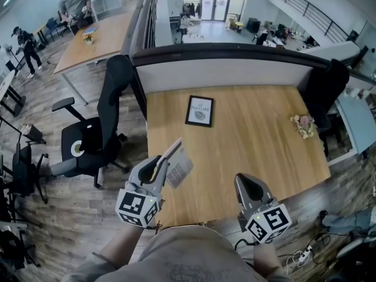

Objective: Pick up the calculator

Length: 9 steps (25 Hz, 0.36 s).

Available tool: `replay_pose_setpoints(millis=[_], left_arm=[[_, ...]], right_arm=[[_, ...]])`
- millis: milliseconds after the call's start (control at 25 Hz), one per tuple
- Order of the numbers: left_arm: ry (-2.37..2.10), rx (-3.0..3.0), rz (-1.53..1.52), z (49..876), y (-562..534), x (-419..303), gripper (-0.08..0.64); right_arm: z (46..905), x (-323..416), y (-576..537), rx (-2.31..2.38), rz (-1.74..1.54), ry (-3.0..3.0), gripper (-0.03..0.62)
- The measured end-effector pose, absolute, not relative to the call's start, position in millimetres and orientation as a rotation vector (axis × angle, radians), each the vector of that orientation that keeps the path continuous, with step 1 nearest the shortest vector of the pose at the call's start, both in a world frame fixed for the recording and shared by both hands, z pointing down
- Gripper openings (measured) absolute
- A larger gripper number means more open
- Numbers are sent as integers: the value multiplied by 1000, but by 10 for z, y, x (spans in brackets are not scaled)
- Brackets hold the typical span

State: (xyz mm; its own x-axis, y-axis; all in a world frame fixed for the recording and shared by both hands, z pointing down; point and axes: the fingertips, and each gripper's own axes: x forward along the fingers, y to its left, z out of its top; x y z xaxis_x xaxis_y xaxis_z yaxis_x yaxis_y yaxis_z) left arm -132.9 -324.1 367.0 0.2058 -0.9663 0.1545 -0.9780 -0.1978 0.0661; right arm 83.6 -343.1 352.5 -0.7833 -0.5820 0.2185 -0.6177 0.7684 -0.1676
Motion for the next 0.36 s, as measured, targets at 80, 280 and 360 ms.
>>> replay_pose_setpoints(millis=[80,280,360], left_arm=[[-1884,2329,125,3670,-3249,-1302,49],[-1881,2329,126,3678,-3240,-1249,49],[-1879,2327,129,3681,-3231,-1238,49]], right_arm=[[3554,858,-3441,963,350,-2805,9],[3580,918,-3425,967,357,-2802,9],[3574,933,-3418,969,359,-2803,9]])
